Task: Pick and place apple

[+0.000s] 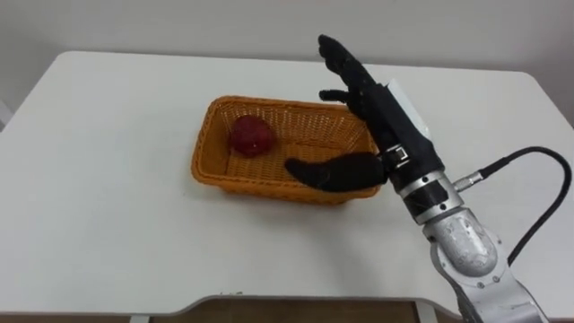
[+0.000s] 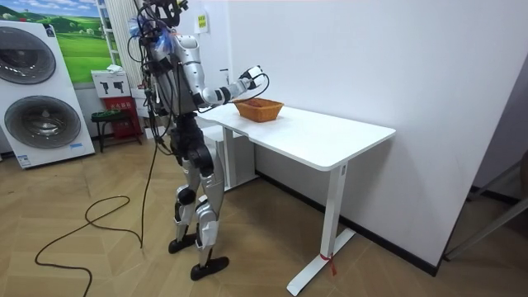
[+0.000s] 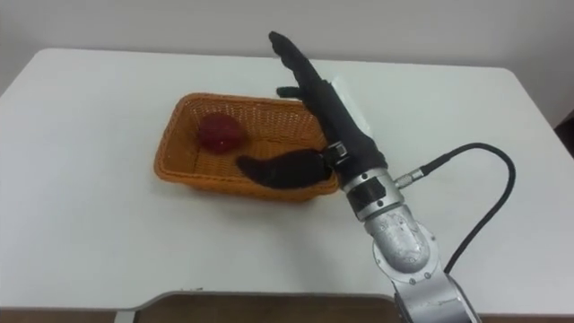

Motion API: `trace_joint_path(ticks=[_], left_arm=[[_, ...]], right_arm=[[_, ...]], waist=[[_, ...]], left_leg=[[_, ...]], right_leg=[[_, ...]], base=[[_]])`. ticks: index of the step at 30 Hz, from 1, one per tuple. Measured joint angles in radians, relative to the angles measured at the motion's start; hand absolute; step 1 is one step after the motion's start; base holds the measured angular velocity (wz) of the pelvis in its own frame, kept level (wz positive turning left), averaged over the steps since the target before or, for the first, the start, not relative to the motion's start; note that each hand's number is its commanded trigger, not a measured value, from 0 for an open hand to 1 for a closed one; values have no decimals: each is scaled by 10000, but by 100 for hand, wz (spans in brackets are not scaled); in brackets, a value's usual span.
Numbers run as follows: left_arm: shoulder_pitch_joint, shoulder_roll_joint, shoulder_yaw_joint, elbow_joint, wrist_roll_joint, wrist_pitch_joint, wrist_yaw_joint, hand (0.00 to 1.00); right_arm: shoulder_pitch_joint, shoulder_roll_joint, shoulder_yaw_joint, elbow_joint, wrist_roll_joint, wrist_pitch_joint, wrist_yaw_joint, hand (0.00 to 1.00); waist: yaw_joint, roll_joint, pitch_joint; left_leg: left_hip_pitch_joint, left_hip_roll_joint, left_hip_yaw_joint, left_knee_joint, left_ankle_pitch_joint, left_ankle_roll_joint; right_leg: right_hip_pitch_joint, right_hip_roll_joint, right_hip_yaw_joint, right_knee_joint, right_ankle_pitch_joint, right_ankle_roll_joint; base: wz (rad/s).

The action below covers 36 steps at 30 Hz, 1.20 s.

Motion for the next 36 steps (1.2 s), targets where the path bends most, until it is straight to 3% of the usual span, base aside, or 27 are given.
trace_joint_path(ticks=[8,14,22,27,29,36], left_arm=[[62,-2,207,95,-19,-85,-230,0],[302,-67,1174,110,3,-124,-161,0],[677,-79,2167,362,-16,-380,459,0],[831,-79,2191,357,-110,-411,524,0],[860,-87,2199,240,-119,-382,603,0],[883,-88,2441,-170,-118,89,963,0]], right_arm=[[-1,-30,-735,-383,17,-109,-319,0],[2,-46,-2618,-828,125,-212,-1498,0],[-88,-445,-5697,-1227,315,-889,-5164,0],[148,-547,-7000,-1181,447,-1022,-7801,0],[213,-559,-7633,-376,666,-1273,-8728,0],[615,-640,-9313,2110,3282,-993,-10390,0]], waist=[[-200,17,1],[-482,-12,-21],[-983,-31,-17],[-1358,-46,-10],[-1561,-130,3],[-1993,-228,-26]], left_leg=[[28,-2,0,4,2,-2],[4,-5,8,9,1,-2],[49,-1,89,-28,2,-1],[136,1,226,-55,2,-1],[140,-4,264,-49,1,-1],[18,-3,254,-78,0,0]], right_leg=[[26,-1,5,7,1,-2],[2,1,27,14,1,-2],[-2,7,58,-3,0,-1],[11,17,151,14,-1,2],[-6,16,203,22,-3,5],[-174,31,224,21,5,18]], base=[[0],[0],[-2],[-7],[-7],[-1]])
